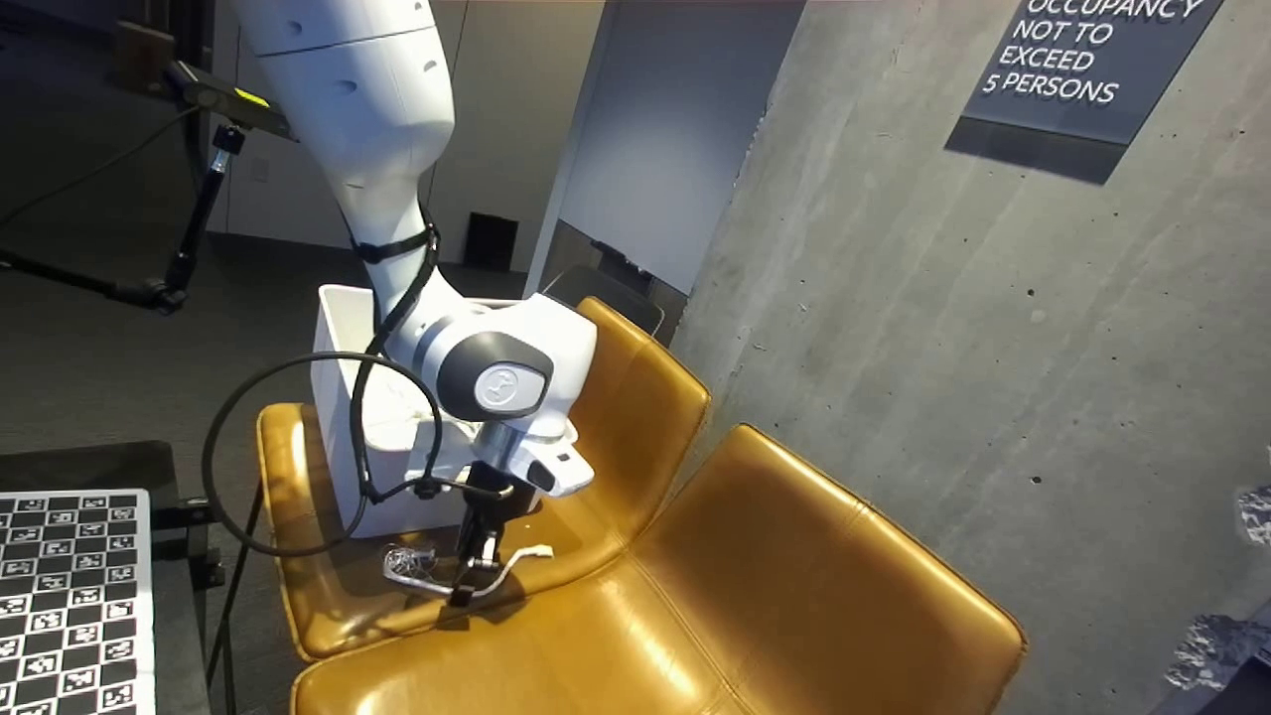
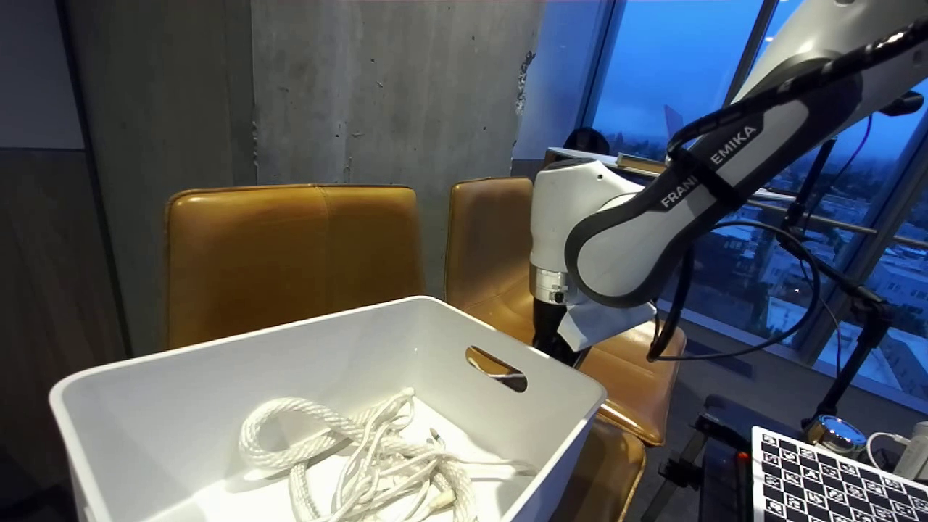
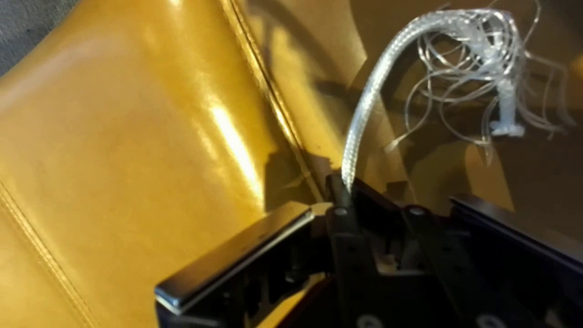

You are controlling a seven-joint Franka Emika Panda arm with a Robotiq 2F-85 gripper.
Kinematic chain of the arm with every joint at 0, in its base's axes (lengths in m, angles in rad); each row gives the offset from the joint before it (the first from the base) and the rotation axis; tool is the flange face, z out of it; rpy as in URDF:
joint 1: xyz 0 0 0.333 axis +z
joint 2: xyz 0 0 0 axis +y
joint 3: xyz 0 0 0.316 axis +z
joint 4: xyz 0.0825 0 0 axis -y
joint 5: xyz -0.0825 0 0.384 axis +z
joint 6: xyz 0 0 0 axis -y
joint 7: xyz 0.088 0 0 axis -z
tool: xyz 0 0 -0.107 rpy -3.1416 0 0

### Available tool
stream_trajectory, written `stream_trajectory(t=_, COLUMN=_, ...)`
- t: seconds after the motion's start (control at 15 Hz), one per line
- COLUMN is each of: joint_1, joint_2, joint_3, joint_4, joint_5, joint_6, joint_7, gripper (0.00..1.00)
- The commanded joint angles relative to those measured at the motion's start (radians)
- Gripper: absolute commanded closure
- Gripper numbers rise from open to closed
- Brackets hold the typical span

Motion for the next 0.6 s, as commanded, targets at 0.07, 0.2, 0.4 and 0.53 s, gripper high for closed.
stream_trajectory(t=0.07, joint_1=0.067, joint_2=-0.129, joint_3=-0.048, joint_4=-0.039, joint_5=-0.059, joint_6=-0.074, joint_7=0.045, gripper=0.98)
stream_trajectory(t=0.2, joint_1=0.097, joint_2=-0.204, joint_3=-0.056, joint_4=-0.048, joint_5=-0.114, joint_6=-0.097, joint_7=0.059, gripper=0.98)
stream_trajectory(t=0.4, joint_1=0.124, joint_2=-0.318, joint_3=-0.029, joint_4=-0.033, joint_5=-0.201, joint_6=-0.118, joint_7=0.076, gripper=0.98)
stream_trajectory(t=0.53, joint_1=0.138, joint_2=-0.388, joint_3=0.005, joint_4=-0.011, joint_5=-0.235, joint_6=-0.144, joint_7=0.077, gripper=0.98)
